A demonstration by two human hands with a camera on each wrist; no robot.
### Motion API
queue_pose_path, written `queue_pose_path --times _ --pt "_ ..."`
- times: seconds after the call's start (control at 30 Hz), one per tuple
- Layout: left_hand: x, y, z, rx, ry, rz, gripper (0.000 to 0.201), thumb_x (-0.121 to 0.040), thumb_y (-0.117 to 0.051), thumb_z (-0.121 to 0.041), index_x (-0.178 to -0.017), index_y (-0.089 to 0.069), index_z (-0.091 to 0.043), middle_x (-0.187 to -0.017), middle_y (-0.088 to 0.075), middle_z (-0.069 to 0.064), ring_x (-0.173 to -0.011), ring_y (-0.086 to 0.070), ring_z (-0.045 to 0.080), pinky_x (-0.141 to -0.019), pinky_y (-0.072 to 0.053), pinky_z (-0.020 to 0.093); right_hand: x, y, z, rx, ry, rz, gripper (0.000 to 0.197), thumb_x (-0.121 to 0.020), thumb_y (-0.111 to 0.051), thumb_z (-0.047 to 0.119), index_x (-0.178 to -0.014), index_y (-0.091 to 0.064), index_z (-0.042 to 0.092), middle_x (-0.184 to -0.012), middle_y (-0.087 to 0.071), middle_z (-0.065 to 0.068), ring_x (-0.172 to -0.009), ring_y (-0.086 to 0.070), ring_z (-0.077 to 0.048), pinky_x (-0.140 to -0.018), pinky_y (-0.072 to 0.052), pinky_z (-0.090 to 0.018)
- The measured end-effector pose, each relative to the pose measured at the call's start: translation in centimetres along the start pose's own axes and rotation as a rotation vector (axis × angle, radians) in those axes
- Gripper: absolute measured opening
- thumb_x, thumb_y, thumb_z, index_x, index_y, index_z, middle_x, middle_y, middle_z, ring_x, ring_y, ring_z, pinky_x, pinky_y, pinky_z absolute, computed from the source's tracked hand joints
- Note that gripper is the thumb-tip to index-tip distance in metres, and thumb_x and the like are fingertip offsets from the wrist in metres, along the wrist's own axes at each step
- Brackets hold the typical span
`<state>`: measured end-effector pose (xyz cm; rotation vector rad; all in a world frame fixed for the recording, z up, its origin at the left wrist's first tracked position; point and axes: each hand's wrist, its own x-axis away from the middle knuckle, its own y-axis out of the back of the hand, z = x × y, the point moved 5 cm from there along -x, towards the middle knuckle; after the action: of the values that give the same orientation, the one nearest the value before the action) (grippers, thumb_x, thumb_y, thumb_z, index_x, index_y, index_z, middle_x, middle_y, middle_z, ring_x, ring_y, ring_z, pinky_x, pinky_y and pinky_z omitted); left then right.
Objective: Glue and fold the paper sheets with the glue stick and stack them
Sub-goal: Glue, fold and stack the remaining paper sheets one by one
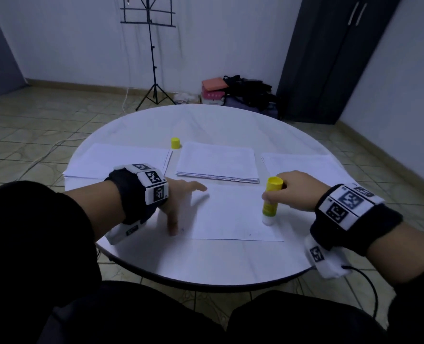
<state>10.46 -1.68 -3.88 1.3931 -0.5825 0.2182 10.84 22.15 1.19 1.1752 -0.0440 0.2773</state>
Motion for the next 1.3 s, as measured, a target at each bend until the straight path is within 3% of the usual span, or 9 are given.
queue_pose_path --times 0.2,0.53,0.63,0.73,0.9,0.97,1.03,1.1,1.3 --pt "-0.2 0.3 -0.7 -0.120 0.024 0.059 0.117 -0.057 -0.088 -0.042 -0.145 -0.011 -0.052 -0.146 -0.023 -0.002 -0.135 -0.033 0.023 -0.105 -0.037 0.043 -2.3 0.3 0.6 -0.055 -0.075 -0.096 0.035 -0.089 -0.058 0.040 -0.074 -0.050 0.009 -0.071 -0.046 -0.003 -0.066 -0.044 -0.018 -0.056 -0.031 -0.027" --pt "-0.3 0.2 -0.5 -0.103 0.034 0.052 0.116 -0.058 -0.089 -0.039 -0.145 -0.013 -0.052 -0.150 -0.016 -0.004 -0.137 -0.031 0.022 -0.106 -0.036 0.039 1.4 0.0 0.1 0.006 -0.090 0.172 0.029 -0.082 -0.066 0.036 -0.083 -0.062 0.008 -0.074 -0.058 -0.004 -0.064 -0.052 -0.018 -0.060 -0.040 -0.026" --pt "-0.3 0.1 -0.5 -0.113 0.044 0.053 0.117 -0.060 -0.088 -0.038 -0.146 -0.010 -0.051 -0.155 0.001 -0.004 -0.140 -0.028 0.023 -0.107 -0.033 0.039 1.9 0.4 -1.0 -0.128 -0.096 0.164 0.021 -0.077 -0.071 0.025 -0.086 -0.065 0.008 -0.071 -0.062 -0.002 -0.059 -0.058 -0.016 -0.047 -0.034 -0.023" --pt "-0.3 0.1 -0.4 -0.103 0.052 0.022 0.123 -0.059 -0.089 -0.038 -0.147 -0.004 -0.049 -0.156 0.005 -0.004 -0.141 -0.027 0.023 -0.109 -0.033 0.039 1.2 0.7 -2.4 -0.378 -0.124 0.073 0.028 -0.081 -0.067 0.007 -0.106 -0.057 0.015 -0.089 -0.065 -0.005 -0.072 -0.068 -0.021 -0.053 -0.042 -0.025" --pt "0.2 0.1 0.1 -0.063 0.125 -0.039 0.125 -0.052 -0.091 -0.043 -0.150 -0.014 -0.027 -0.149 -0.020 0.002 -0.131 -0.040 0.026 -0.102 -0.041 0.039 -0.2 -0.4 -3.9 -0.478 -0.205 0.026 0.047 -0.087 -0.062 0.006 -0.127 -0.050 0.028 -0.098 -0.053 0.003 -0.077 -0.058 -0.016 -0.063 -0.041 -0.022" --pt "0.5 0.0 0.2 -0.087 0.162 -0.035 0.105 -0.053 -0.088 -0.048 -0.139 -0.037 -0.015 -0.135 -0.044 0.006 -0.117 -0.053 0.025 -0.086 -0.047 0.033 -0.7 -0.2 -4.2 -0.463 -0.248 -0.078 0.044 -0.088 -0.062 0.006 -0.128 -0.050 0.021 -0.104 -0.055 0.001 -0.072 -0.052 -0.011 -0.055 -0.038 -0.018" --pt "0.6 -0.3 0.2 -0.102 0.159 -0.009 0.082 -0.056 -0.085 -0.051 -0.121 -0.057 -0.010 -0.118 -0.062 0.005 -0.103 -0.061 0.023 -0.073 -0.047 0.028 -1.3 -0.2 -4.5 -0.423 -0.311 -0.149 0.049 -0.086 -0.065 0.009 -0.131 -0.047 0.015 -0.117 -0.057 -0.005 -0.091 -0.057 -0.019 -0.070 -0.040 -0.024" --pt "0.6 -0.6 0.5 -0.091 0.148 0.009 0.069 -0.058 -0.083 -0.053 -0.109 -0.065 -0.010 -0.109 -0.068 0.005 -0.091 -0.063 0.021 -0.067 -0.044 0.026 -1.8 -0.4 -4.6 -0.337 -0.376 -0.155 0.051 -0.083 -0.068 0.010 -0.129 -0.045 0.011 -0.122 -0.055 -0.009 -0.109 -0.055 -0.028 -0.085 -0.042 -0.031" --pt "0.7 -1.0 1.5 0.007 0.097 -0.042 0.060 -0.059 -0.082 -0.052 -0.106 -0.067 -0.018 -0.105 -0.066 -0.001 -0.092 -0.064 0.019 -0.073 -0.051 0.027 -2.8 -1.0 -4.9 -0.178 -0.473 -0.126 0.057 -0.071 -0.077 0.007 -0.122 -0.051 0.006 -0.107 -0.060 -0.013 -0.107 -0.058 -0.033 -0.091 -0.048 -0.038"
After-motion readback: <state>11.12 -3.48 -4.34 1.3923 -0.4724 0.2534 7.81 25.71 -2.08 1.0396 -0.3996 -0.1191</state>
